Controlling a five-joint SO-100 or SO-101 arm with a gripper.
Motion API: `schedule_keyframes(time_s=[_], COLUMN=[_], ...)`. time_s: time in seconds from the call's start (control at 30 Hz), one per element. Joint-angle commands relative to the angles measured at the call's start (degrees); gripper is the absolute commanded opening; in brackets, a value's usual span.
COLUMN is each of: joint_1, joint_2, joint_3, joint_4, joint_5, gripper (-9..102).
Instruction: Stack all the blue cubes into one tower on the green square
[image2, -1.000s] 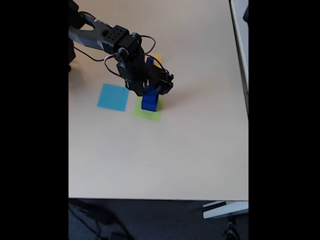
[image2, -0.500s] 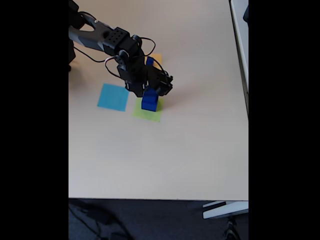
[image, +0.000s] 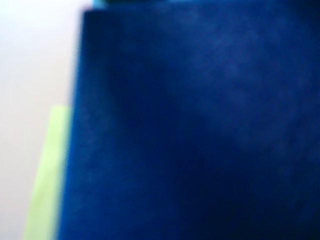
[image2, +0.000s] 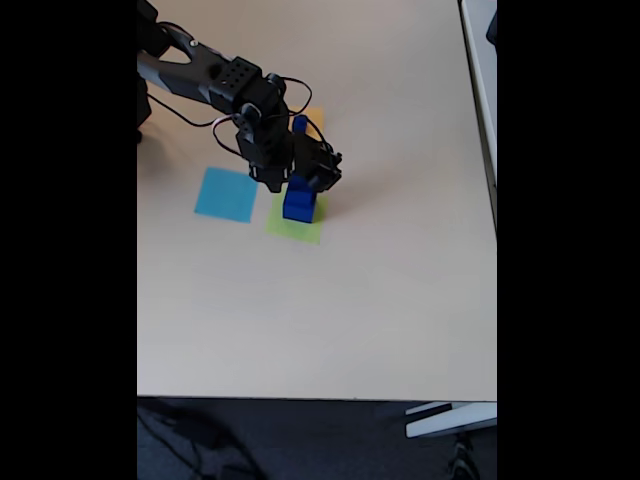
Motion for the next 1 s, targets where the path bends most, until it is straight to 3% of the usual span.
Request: schedule_keyframes(time_s=[0.0, 0.97], joint_1=[-0.1, -0.4], joint_2=[5.2, 2.3], joint_3=[-0.4, -6.9], joint_4=[-1.0, 1.0], joint_5=[0.5, -0.1], gripper=[0, 0])
